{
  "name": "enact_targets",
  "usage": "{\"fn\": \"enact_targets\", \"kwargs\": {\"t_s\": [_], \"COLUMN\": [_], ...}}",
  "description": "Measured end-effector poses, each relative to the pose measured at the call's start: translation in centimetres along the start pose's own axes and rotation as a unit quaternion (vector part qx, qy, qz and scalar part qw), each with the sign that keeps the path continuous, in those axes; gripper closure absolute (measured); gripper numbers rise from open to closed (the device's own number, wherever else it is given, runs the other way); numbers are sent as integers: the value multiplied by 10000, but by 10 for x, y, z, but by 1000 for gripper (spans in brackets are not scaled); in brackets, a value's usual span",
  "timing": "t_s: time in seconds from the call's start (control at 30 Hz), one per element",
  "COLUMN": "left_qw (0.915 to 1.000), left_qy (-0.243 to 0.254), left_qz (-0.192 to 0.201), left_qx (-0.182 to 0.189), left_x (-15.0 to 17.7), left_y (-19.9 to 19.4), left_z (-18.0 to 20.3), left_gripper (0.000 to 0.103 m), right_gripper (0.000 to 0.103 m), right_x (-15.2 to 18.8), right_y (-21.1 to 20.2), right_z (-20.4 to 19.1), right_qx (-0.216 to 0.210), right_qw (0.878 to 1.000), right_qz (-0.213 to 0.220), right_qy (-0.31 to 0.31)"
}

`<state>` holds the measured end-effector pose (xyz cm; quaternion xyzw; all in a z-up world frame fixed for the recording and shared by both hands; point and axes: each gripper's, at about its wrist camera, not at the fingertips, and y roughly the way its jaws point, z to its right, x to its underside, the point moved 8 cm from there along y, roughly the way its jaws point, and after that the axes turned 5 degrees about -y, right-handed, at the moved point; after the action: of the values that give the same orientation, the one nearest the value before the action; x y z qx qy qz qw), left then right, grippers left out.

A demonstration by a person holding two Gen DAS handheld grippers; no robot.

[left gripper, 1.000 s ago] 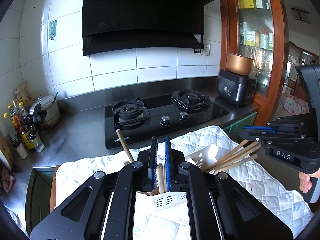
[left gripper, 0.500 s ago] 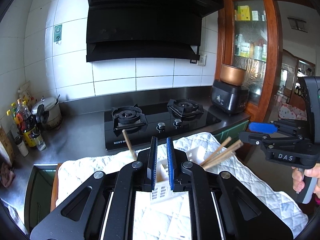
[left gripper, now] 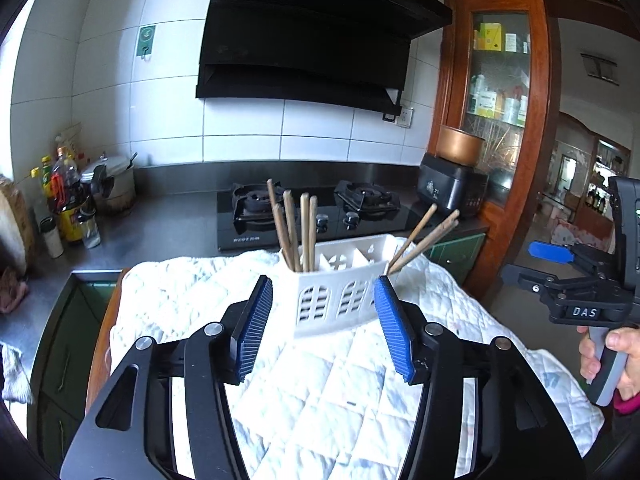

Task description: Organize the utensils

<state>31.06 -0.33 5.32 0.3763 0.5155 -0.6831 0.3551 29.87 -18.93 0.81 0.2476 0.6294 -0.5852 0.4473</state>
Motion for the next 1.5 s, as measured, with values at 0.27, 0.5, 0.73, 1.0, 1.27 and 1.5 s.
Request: {"fn": "enact_targets", "kwargs": {"t_s": [0.27, 0.5, 0.73, 1.0, 1.27, 1.5], "left_qw": [9994, 9985, 9980, 9982, 9987, 9991], "left_qy": [-229, -51, 15, 256, 290, 242], "left_qz": [53, 102, 157, 145, 100, 118], "left_qx": [-246, -536, -604, -521, -395, -325], "left_x": [50, 78, 89, 101, 113, 117], "left_y": [-34, -56, -73, -87, -92, -98], "left_z": [-12, -13, -18, -9, -4, -5], "left_gripper": [26, 18, 16, 16, 16, 16], "right_gripper": [9, 7, 7, 7, 7, 7], "right_x": [47, 76, 90, 114, 130, 133], "right_y": [-20, -35, -50, -66, -76, -84], "right_z": [-23, -48, -55, -53, -53, -62], "right_qx": [-31, 93, 273, 341, 449, 484], "right_qw": [9999, 9999, 9994, 9975, 9962, 9966], "right_qz": [-42, -58, -4, 21, -7, 31], "right_qy": [96, 47, 224, 623, 751, 669]}}
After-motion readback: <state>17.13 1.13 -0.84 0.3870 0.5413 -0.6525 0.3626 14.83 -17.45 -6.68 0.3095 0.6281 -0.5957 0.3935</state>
